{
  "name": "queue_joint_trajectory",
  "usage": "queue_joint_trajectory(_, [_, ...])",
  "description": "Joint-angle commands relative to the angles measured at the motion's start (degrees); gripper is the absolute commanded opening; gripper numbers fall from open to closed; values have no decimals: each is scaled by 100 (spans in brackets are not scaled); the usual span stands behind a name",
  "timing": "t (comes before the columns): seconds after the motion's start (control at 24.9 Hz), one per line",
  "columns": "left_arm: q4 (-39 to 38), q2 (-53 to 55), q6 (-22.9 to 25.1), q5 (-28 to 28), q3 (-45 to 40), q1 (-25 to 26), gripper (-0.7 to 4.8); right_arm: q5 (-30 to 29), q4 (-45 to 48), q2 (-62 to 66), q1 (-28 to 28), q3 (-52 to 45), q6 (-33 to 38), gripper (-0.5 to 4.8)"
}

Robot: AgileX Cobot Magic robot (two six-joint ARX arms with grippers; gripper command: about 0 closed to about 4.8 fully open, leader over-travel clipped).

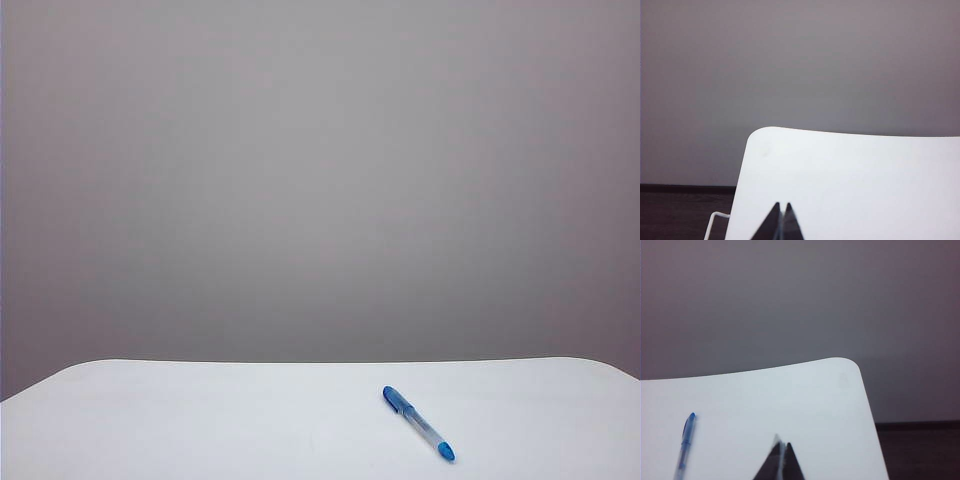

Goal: Pick up the pen and remove the cap.

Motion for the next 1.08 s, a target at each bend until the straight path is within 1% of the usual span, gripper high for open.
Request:
queue_joint_trajectory(0.04, [-74,11,-15,-22,17,7,-6,2,-24,0,-2,-35,-83,-1])
queue_joint_trajectory(0.24, [-94,9,-15,-15,20,7,-6,-15,-72,0,0,-35,-52,-1])
queue_joint_trajectory(0.28, [-96,11,-144,96,33,7,-6,-20,-59,0,0,-35,114,-1])
queue_joint_trajectory(0.36, [-107,15,-601,378,157,7,-6,-46,20,0,2,-35,444,-1])
queue_joint_trajectory(0.4, [-127,24,-739,472,236,7,-6,-42,31,2,2,-35,516,-1])
queue_joint_trajectory(0.44, [-315,35,-909,501,442,7,-6,35,-26,11,2,-35,769,-2])
queue_joint_trajectory(0.48, [-540,87,-916,588,658,7,-6,221,-118,28,2,-35,970,-2])
queue_joint_trajectory(0.6, [-800,271,-914,651,1043,7,-6,238,-90,136,4,-2,1005,-2])
queue_joint_trajectory(0.64, [-831,509,-872,651,1333,7,-6,214,42,260,4,90,1036,-2])
queue_joint_trajectory(0.68, [-826,629,-835,649,1453,7,-6,219,90,337,4,155,1034,-2])
queue_joint_trajectory(0.72, [-833,986,-658,651,1757,7,-6,234,131,527,2,358,1023,-2])
queue_joint_trajectory(0.76, [-846,1169,-586,656,1904,7,-6,247,153,669,2,492,1014,-2])
queue_joint_trajectory(0.8, [-896,1628,-507,750,2269,7,-6,243,223,946,2,719,981,-2])
queue_joint_trajectory(0.84, [-968,1840,-509,822,2450,7,-6,240,289,1128,2,852,968,-2])
queue_joint_trajectory(0.88, [-1233,2321,-459,1021,2905,7,-6,136,586,1471,2,1016,815,-1])
queue_joint_trajectory(0.92, [-1429,2677,-232,1191,3237,7,-6,-94,994,1764,2,1106,511,-1])
queue_joint_trajectory(1.0, [-1648,3108,68,1325,3635,4,-6,-568,1598,2120,2,1178,15,-1])
queue_joint_trajectory(1.04, [-1899,3558,295,1401,4052,4,-6,-1126,2098,2507,0,1287,-232,-1])
queue_joint_trajectory(1.08, [-1976,3689,328,1399,4175,4,-6,-1226,2149,2691,0,1375,-195,-1])
